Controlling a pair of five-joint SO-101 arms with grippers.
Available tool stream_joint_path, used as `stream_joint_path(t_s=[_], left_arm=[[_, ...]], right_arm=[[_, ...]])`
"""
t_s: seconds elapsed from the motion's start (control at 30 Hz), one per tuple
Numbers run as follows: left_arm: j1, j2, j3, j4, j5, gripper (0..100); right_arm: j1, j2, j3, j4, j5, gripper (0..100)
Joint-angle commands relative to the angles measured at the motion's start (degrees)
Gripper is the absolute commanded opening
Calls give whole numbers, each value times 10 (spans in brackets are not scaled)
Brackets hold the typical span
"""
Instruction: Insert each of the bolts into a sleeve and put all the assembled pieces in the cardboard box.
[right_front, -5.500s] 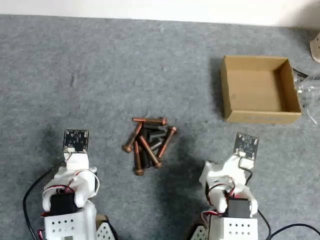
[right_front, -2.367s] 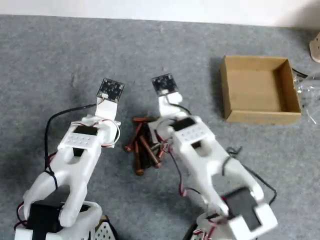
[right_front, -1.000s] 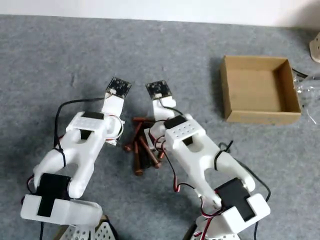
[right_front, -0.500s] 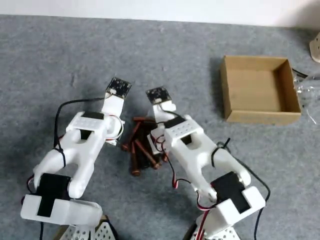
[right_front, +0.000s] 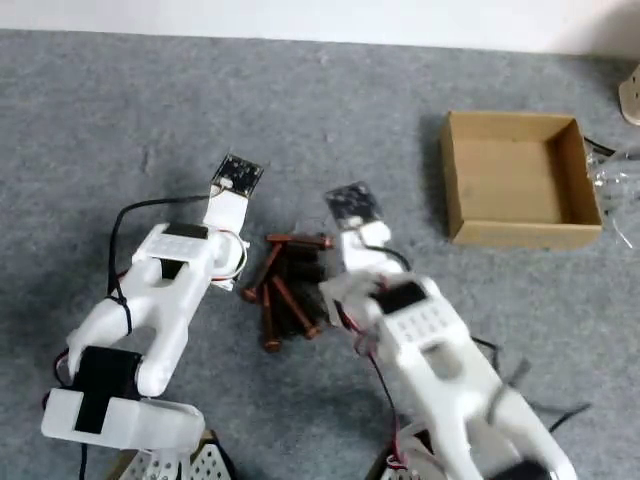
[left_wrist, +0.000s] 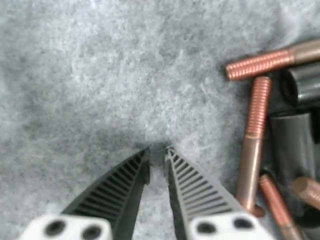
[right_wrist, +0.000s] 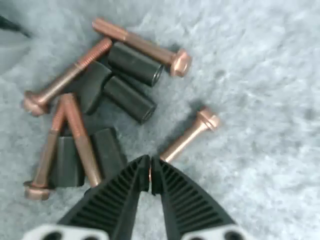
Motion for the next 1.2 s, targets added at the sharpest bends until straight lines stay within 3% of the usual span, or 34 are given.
stream_joint_path(t_s=[0.0,0.23,0.43,0.7,0.93,1.17], left_arm=[[11,-2,-25,6,-3,63],[11,-2,-25,6,-3,63],[11,-2,-25,6,-3,63],[11,-2,-25,6,-3,63],[12,-2,-25,6,-4,63],[13,-1,-26,4,-4,63]], right_arm=[[13,-142,53,-19,8,5],[51,-311,132,-19,8,5],[63,-327,152,-19,9,5],[62,-194,131,-23,9,22],[59,-31,44,-24,4,269],[-12,109,-59,-25,4,263]])
